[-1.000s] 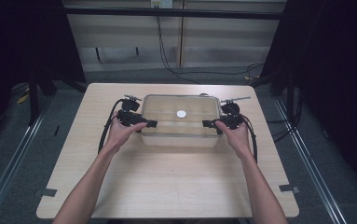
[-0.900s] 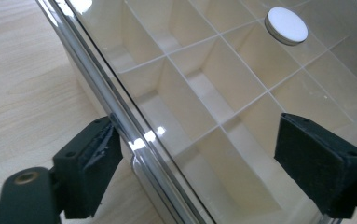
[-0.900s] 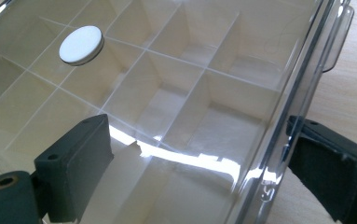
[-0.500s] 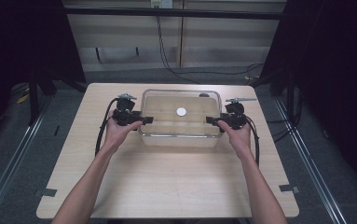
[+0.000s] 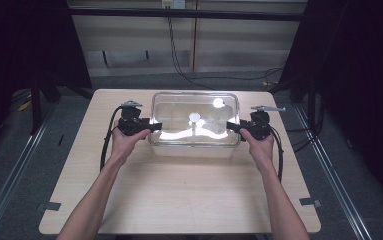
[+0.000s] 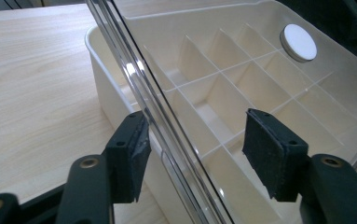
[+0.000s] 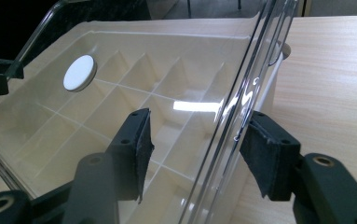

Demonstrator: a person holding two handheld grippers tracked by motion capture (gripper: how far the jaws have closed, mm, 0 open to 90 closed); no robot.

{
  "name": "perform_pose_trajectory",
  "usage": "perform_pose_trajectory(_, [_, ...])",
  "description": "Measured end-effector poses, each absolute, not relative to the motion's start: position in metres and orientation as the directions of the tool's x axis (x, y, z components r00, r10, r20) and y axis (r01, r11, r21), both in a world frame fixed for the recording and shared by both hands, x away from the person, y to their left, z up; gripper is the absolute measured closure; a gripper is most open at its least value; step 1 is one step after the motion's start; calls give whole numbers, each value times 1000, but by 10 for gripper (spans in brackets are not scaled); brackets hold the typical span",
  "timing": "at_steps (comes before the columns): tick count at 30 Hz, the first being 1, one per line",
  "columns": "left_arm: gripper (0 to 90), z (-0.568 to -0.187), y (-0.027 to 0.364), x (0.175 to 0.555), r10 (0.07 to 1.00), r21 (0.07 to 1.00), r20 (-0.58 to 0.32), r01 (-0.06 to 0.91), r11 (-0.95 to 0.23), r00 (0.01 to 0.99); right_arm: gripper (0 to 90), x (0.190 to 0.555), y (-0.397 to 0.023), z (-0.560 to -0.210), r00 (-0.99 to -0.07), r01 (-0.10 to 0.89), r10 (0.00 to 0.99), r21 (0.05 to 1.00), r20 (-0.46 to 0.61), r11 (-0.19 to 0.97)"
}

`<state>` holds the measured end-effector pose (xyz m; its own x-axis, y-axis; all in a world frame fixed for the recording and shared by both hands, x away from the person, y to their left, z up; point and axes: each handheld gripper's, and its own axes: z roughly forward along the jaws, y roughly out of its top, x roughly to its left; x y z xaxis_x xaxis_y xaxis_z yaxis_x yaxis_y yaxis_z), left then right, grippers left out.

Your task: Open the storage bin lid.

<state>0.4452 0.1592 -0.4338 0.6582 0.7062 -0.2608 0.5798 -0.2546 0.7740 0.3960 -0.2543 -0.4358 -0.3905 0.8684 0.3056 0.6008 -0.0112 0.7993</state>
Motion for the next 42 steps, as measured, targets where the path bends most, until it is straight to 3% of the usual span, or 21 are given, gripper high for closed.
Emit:
perform_pose_trajectory(7, [491,-429,163,442,701,794,-246,555,-250,669,439,394,-254,-433,-398,595,866,804,302,-7])
perform_pose_trajectory(13, [533,-424,165,437,703,810,-241,538,-234,669,540,392,-259,-429,-397,585,860,811,320,-32])
perform_pose_trajectory(19, [570,-420,166,433,703,825,-219,513,-236,677,579,389,-263,-425,-403,573,853,818,331,-47])
perform_pose_trajectory(42, [673,-412,179,418,673,854,-229,478,-208,703,638,377,-264,-418,-398,550,845,830,358,-92])
